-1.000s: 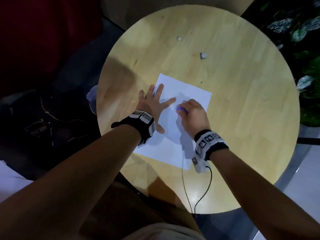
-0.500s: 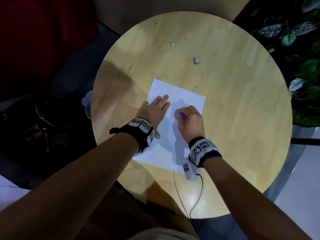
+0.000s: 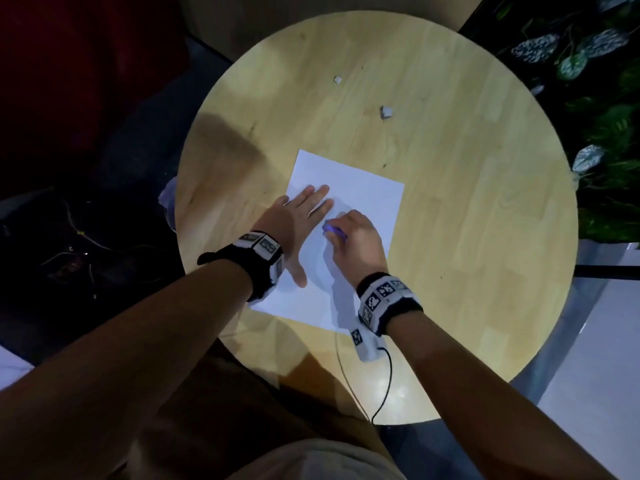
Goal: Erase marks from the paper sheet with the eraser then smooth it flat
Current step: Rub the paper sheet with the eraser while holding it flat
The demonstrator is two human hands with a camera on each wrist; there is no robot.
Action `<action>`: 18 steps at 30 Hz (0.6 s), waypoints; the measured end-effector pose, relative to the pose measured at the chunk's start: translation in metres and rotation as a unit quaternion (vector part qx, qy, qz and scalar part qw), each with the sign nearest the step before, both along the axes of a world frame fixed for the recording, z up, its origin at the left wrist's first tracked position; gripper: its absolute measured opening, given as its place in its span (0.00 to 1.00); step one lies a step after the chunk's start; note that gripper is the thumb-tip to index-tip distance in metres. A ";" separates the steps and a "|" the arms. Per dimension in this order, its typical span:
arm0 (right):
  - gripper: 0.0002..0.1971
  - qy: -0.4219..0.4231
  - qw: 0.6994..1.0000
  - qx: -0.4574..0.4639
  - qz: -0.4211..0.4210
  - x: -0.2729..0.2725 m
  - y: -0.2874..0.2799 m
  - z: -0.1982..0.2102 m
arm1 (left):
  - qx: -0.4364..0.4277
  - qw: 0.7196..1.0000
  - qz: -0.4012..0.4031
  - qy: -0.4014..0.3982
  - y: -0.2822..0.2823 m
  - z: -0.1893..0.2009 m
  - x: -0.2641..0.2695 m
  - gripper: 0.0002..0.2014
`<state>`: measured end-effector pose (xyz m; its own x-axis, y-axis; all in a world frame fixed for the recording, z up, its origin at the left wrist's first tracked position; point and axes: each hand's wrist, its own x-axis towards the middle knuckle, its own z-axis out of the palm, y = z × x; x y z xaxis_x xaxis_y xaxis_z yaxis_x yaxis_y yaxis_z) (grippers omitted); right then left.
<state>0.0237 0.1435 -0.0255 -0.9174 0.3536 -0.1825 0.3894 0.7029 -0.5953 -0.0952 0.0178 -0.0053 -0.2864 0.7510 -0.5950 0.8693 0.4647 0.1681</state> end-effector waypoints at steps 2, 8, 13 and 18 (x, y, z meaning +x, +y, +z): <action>0.07 0.005 1.000 0.012 0.016 0.019 -0.013 0.001 | 0.024 0.999 0.013 -0.020 -0.010 -0.002 0.001 0.76; 0.08 -0.018 0.986 -0.021 0.166 0.072 -0.033 0.014 | 0.011 1.000 0.006 -0.003 -0.013 -0.005 0.004 0.80; 0.07 0.003 0.994 0.025 0.103 0.009 -0.008 0.008 | -0.011 1.000 -0.002 0.014 -0.010 -0.004 0.005 0.80; 0.08 0.024 0.994 0.022 0.100 0.022 -0.026 0.009 | -0.003 1.000 -0.004 0.019 -0.011 -0.003 0.005 0.81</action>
<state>0.0456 0.1177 -0.0167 -0.9774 0.1701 -0.1256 0.2115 0.7895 -0.5761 -0.0903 0.0068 -0.0085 -0.3026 0.7497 -0.5885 0.8787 0.4587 0.1325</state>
